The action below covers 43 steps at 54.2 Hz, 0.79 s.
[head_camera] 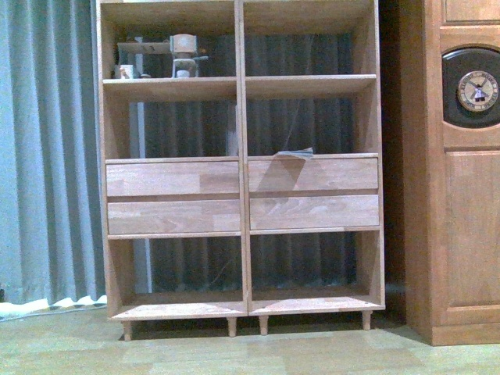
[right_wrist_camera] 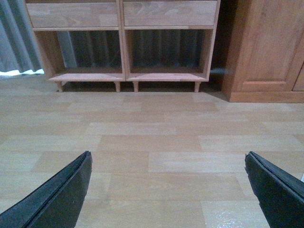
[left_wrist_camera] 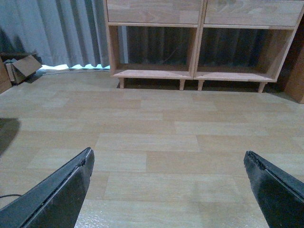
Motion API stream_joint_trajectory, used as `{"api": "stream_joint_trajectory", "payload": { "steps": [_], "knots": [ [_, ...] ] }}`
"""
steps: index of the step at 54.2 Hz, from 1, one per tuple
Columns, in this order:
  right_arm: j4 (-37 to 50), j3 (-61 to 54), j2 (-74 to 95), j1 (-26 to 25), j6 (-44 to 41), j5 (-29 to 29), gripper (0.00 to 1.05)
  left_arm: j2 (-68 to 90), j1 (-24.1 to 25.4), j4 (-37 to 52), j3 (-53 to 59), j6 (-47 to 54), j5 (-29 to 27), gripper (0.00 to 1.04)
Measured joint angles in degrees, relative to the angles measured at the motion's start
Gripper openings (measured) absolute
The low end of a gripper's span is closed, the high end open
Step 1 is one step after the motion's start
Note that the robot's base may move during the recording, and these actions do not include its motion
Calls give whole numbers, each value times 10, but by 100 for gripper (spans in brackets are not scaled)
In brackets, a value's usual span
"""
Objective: Organize books on shelf
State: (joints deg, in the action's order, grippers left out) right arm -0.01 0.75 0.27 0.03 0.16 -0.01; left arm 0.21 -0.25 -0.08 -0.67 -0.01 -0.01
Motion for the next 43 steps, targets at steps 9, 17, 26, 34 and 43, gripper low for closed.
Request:
{"api": "stream_joint_trajectory", "payload": {
  "steps": [9,17,26,34,43],
  "knots": [
    [0,0,0,0,0,0,98,0,0,0,0,0,0,97],
    [0,0,0,0,0,0,98,0,0,0,0,0,0,97],
    [0,0,0,0,0,0,98,0,0,0,0,0,0,97],
    [0,0,0,0,0,0,98,0,0,0,0,0,0,97],
    [0,0,0,0,0,0,98,0,0,0,0,0,0,97]
  ]
}}
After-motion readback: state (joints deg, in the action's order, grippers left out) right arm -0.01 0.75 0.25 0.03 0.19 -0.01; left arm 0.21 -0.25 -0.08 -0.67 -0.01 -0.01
